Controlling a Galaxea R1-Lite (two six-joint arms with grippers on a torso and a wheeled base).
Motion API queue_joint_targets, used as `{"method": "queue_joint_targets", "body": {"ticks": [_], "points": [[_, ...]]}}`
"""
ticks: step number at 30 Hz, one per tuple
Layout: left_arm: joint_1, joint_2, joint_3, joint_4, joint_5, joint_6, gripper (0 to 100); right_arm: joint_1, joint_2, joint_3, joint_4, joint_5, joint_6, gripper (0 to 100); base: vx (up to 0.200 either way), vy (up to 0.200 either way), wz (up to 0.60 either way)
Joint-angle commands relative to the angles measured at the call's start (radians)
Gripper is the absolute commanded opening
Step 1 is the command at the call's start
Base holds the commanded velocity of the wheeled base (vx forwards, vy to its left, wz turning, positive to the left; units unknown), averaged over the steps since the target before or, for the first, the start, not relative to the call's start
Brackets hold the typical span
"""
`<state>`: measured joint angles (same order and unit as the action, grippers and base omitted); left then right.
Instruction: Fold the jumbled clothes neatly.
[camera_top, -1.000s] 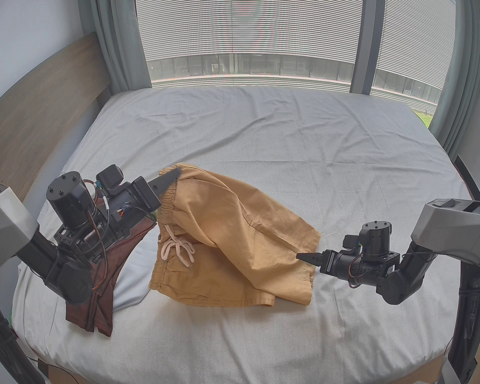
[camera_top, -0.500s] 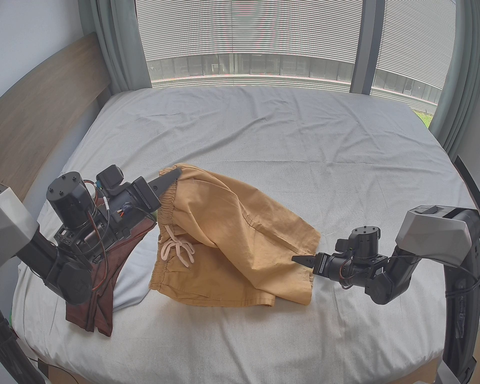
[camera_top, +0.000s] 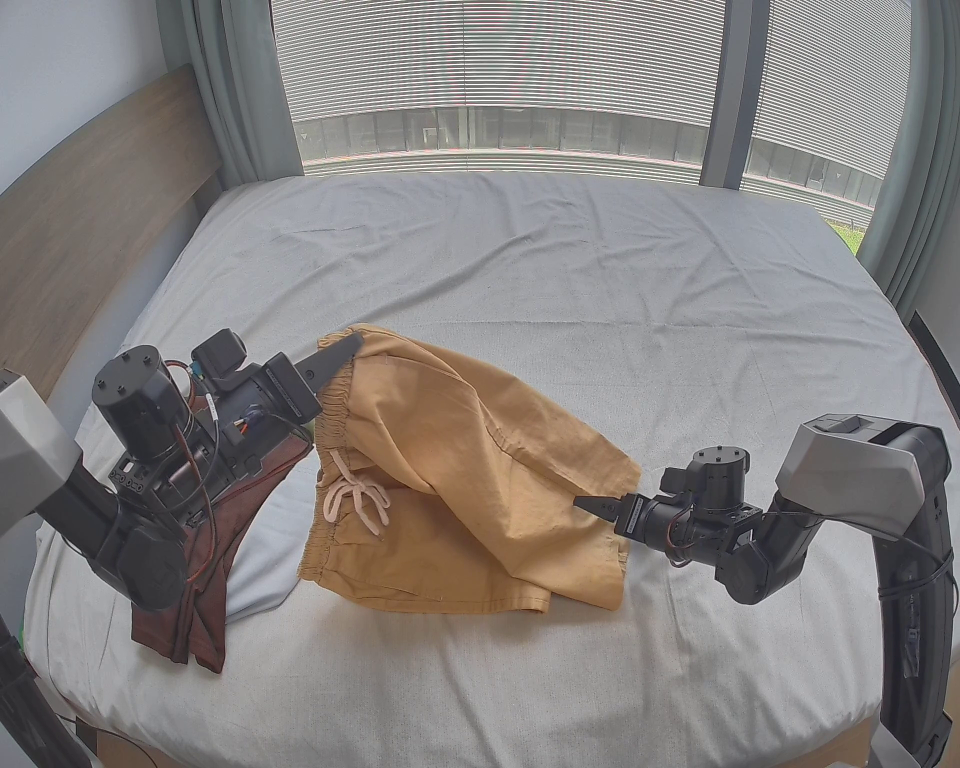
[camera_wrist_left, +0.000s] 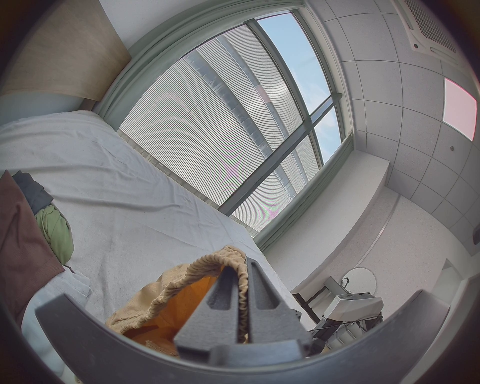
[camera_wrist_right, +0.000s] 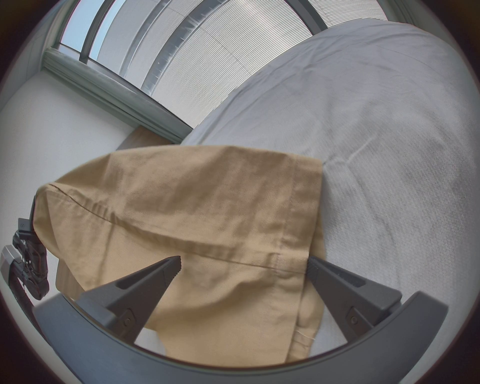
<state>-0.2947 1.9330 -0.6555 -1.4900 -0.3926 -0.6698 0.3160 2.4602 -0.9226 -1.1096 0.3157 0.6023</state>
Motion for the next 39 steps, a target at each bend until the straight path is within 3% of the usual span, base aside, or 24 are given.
{"method": "queue_joint_targets", "body": {"ticks": [1, 9, 28, 29, 39], "points": [[0.002, 0.017, 0.004, -0.004, 0.000, -0.001, 0, 0.011, 0.009, 0.004, -0.064, 0.003, 0.037, 100, 0.000, 0.000, 0.00], [0.003, 0.058, -0.001, -0.030, 0.003, 0.001, 0, 0.006, 0.014, 0.060, -0.190, 0.032, 0.065, 100, 0.000, 0.000, 0.00], [0.003, 0.064, -0.009, -0.046, 0.006, 0.012, 0, -0.003, 0.088, 0.001, -0.199, 0.045, 0.073, 100, 0.000, 0.000, 0.00], [0.003, 0.064, -0.007, -0.046, 0.004, 0.010, 0, -0.003, 0.088, 0.001, -0.199, 0.046, 0.073, 0, 0.000, 0.000, 0.00], [0.012, 0.070, -0.012, -0.046, 0.006, 0.010, 0, -0.021, 0.069, 0.074, -0.289, 0.048, 0.083, 0, 0.000, 0.000, 0.00]]}}
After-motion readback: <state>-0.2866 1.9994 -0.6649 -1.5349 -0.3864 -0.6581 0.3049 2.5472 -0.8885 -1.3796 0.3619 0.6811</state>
